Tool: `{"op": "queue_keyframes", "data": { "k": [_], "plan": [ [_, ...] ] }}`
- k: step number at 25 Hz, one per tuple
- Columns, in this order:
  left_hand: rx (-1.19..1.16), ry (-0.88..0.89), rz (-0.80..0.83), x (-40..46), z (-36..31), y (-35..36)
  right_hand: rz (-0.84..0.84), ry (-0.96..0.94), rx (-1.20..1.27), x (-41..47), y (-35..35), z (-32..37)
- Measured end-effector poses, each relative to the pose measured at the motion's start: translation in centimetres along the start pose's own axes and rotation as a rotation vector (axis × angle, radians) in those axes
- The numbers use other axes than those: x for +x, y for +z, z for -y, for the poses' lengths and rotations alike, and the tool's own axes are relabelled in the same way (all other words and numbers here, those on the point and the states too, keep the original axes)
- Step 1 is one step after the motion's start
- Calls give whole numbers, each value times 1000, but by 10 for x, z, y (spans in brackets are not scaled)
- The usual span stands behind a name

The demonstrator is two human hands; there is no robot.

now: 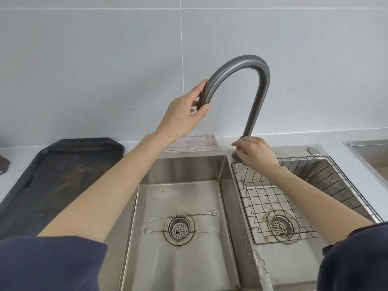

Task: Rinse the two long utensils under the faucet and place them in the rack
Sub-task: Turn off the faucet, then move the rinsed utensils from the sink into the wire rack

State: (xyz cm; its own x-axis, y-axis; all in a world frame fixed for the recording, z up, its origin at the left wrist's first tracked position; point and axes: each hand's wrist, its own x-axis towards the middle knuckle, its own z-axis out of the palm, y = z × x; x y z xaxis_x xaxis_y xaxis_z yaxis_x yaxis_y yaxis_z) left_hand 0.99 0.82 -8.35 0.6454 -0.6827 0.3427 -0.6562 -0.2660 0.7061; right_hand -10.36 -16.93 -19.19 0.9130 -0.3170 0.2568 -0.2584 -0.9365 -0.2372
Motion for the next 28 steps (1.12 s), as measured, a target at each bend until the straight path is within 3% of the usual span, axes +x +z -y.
{"op": "queue_keyframes", "data": {
  "k": [2, 8, 13, 17, 24, 28],
  "plan": [
    [45, -22, 34, -15, 16, 5, -12, -136, -29, -5, 20, 8],
    [174, -237, 217, -67, 100, 35, 187, -238, -30, -28, 84, 39],
    [253, -433, 419, -132, 173, 73, 553, -21, 55, -54, 138, 55],
    [285, -565, 532, -181, 218, 103, 725, 69, 34, -76, 177, 56],
    [422, -607, 716, -212, 249, 135, 880, 114, 8, -99, 221, 51],
    [447, -574, 751, -214, 252, 148, 878, 109, 28, -100, 231, 50]
  ]
}}
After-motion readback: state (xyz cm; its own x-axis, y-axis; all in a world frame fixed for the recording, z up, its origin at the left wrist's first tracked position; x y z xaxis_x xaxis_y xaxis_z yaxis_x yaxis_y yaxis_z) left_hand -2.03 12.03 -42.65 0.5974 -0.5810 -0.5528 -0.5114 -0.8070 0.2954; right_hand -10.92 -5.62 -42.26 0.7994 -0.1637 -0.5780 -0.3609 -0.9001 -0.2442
